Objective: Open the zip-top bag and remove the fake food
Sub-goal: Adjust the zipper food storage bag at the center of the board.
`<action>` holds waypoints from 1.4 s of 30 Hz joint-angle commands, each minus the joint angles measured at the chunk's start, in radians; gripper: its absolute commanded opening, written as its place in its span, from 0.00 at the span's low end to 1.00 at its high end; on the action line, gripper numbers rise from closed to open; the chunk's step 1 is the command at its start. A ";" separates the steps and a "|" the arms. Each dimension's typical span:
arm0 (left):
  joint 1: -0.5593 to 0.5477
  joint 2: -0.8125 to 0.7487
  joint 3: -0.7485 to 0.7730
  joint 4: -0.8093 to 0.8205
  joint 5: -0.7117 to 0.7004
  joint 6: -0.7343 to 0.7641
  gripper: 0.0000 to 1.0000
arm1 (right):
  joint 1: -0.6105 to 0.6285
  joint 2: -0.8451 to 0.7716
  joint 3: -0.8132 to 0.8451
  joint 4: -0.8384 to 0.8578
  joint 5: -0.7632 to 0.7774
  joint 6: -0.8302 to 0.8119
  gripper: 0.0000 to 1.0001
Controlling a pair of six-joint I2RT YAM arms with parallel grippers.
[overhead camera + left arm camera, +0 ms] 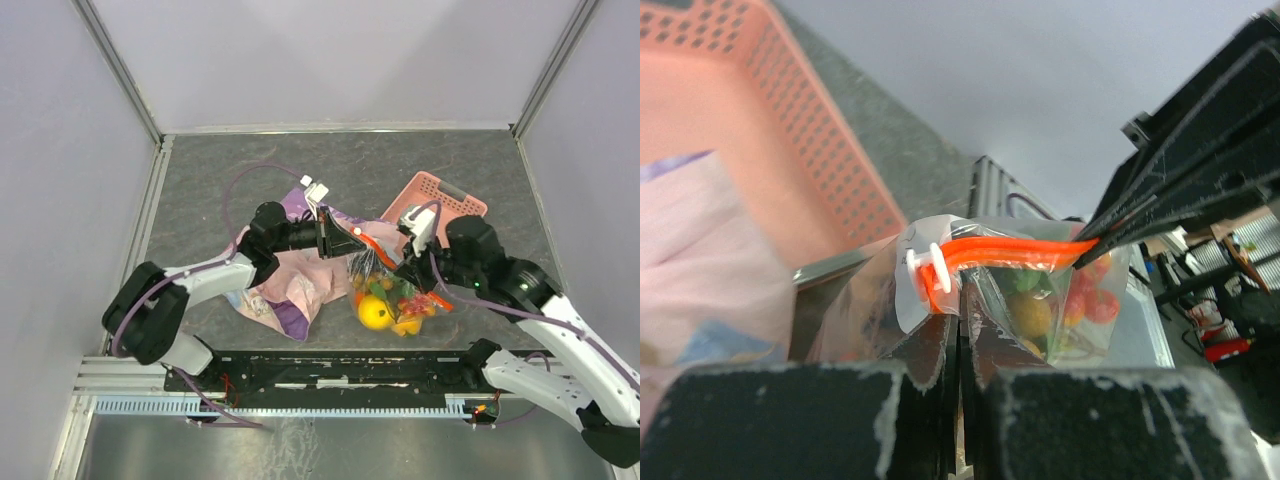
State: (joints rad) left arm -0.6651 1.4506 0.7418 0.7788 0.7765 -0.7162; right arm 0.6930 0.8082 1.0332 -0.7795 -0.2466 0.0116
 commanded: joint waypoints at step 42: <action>0.466 -0.350 -0.321 0.025 -0.155 0.211 0.03 | -0.094 0.861 0.470 0.473 -0.260 -0.119 0.52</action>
State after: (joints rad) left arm -0.1661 1.1584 0.4469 0.6655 0.5430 -0.4889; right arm 0.6224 1.8290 1.5810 -0.3336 -0.3584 -0.0547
